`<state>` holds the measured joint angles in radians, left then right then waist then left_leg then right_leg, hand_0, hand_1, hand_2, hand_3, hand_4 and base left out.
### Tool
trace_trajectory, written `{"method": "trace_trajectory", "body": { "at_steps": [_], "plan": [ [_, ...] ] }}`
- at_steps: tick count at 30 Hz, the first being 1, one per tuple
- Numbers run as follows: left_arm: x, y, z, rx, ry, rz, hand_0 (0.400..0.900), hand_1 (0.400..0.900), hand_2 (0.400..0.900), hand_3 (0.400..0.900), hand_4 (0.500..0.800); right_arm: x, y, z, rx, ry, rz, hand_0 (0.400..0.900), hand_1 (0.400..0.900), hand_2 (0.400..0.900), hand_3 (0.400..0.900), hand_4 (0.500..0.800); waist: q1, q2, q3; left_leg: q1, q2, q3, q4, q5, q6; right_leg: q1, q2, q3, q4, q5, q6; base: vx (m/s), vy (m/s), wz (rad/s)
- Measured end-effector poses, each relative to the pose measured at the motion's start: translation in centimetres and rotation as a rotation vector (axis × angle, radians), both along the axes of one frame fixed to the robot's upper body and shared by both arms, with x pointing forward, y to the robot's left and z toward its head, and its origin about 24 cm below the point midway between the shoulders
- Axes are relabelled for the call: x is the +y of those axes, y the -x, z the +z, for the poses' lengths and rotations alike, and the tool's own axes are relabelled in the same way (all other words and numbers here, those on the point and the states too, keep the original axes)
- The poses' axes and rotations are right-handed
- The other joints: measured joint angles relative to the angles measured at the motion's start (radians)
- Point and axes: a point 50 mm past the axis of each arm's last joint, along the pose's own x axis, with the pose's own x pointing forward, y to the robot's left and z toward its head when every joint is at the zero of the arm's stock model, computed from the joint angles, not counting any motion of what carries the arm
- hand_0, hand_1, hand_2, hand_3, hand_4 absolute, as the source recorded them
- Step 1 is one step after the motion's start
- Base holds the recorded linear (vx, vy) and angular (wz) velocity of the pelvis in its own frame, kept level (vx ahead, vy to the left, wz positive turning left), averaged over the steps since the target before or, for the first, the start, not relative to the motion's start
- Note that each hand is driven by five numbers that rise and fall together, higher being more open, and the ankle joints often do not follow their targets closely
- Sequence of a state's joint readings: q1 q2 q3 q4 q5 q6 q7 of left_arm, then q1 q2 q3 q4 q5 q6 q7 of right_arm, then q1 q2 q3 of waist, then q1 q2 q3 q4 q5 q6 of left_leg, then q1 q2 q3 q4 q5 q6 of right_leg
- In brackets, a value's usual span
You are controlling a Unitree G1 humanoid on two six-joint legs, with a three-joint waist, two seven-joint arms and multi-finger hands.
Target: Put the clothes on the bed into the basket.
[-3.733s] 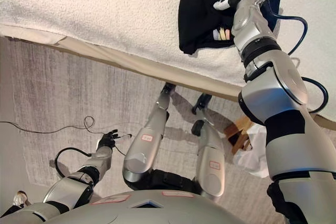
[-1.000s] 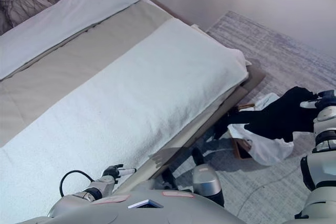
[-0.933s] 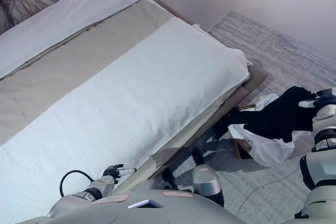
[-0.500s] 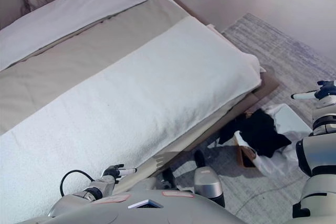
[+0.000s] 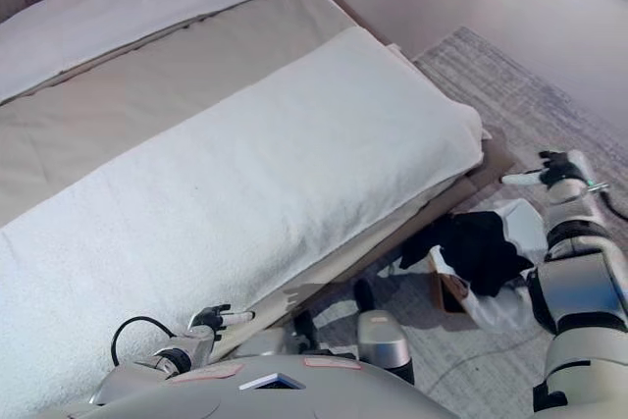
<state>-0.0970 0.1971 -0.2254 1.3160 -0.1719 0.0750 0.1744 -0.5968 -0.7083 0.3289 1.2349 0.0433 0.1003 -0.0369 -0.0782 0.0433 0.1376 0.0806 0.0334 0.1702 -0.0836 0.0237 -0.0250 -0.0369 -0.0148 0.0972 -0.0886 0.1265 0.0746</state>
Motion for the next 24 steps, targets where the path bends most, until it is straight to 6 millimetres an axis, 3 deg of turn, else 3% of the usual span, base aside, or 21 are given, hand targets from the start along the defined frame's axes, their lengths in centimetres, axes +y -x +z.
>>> {"method": "trace_trajectory", "body": {
  "at_steps": [5, 11, 14, 24],
  "plan": [
    [0.0, -0.3, 0.1, -0.013, 0.007, 0.008, 0.9, 0.9, 0.9, 0.9, 0.8, 5.6, 3.4, -7.4, 0.138, -0.206, 0.075, 0.9, 0.9, 0.9, 0.9, 0.8, 0.009, -0.001, -0.001, 0.001, 0.0, -0.028, 0.0, 0.001, 0.002, 0.013, -0.003, -0.028, 0.002, -0.005, -0.008, 0.02, 0.004, 0.18],
    [-0.2, -0.6, 0.1, -0.017, 0.017, -0.028, 0.9, 0.9, 0.9, 0.9, 0.8, 12.6, 10.9, -15.1, 0.389, -0.418, 0.044, 0.9, 0.9, 0.9, 0.9, 0.8, 0.054, 0.0, -0.005, 0.005, 0.0, -0.07, 0.0, 0.001, 0.001, 0.036, -0.008, -0.073, 0.001, -0.015, -0.023, 0.04, 0.007, 0.32],
    [-0.1, -0.5, 0.1, -0.013, 0.004, -0.054, 0.9, 0.9, 0.9, 0.9, 0.8, 14.4, 12.6, -16.3, 0.478, -0.408, 0.102, 0.9, 0.9, 0.9, 0.9, 0.8, 0.067, -0.003, -0.009, -0.008, -0.004, -0.102, -0.004, 0.0, 0.0, 0.041, -0.015, -0.102, 0.001, -0.019, -0.027, 0.03, 0.006, 0.4],
    [0.7, 2.4, -0.4, 0.071, -0.017, -0.028, 0.9, 0.9, 0.9, 0.9, 0.8, 15.5, 13.4, -16.8, 0.524, -0.37, 0.192, 0.9, 0.9, 0.9, 0.9, 0.8, 0.147, -0.059, -0.073, -0.041, -0.004, -0.231, -0.005, 0.007, -0.006, 0.073, -0.019, -0.232, -0.002, -0.048, -0.047, 0.03, -0.008, 0.51]
  ]
}}
